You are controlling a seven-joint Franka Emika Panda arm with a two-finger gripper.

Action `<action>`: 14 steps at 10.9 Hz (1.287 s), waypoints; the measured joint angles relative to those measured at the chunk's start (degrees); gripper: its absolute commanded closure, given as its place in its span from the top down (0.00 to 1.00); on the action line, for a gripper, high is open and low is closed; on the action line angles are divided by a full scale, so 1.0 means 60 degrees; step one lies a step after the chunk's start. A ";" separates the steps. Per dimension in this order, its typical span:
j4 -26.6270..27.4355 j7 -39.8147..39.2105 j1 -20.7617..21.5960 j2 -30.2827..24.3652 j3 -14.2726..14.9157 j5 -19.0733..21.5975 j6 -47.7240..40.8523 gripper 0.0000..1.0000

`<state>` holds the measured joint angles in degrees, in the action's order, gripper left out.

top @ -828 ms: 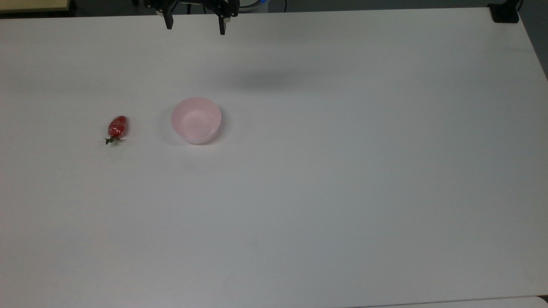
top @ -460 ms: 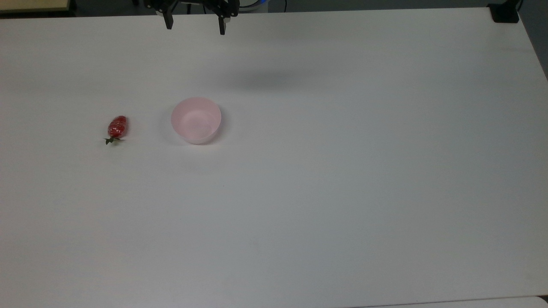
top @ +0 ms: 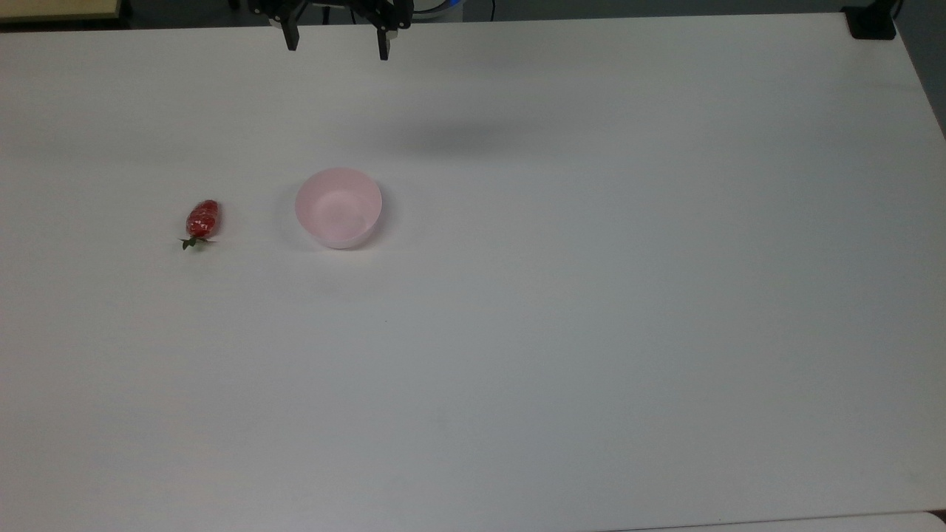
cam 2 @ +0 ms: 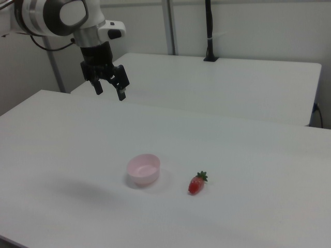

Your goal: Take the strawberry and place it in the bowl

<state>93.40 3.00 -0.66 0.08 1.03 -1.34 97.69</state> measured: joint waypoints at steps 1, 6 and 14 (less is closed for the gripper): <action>0.0000 0.0000 0.0000 0.0000 0.0000 0.0000 0.0000 1.00; 0.0007 -0.0252 -0.0105 0.0001 0.0047 -0.0003 0.0000 0.98; 0.1202 -0.3609 -0.2420 0.1782 0.0529 -0.0716 0.2950 1.00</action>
<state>100.61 -18.65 -15.18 10.78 4.20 -5.63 115.39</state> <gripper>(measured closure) 0.000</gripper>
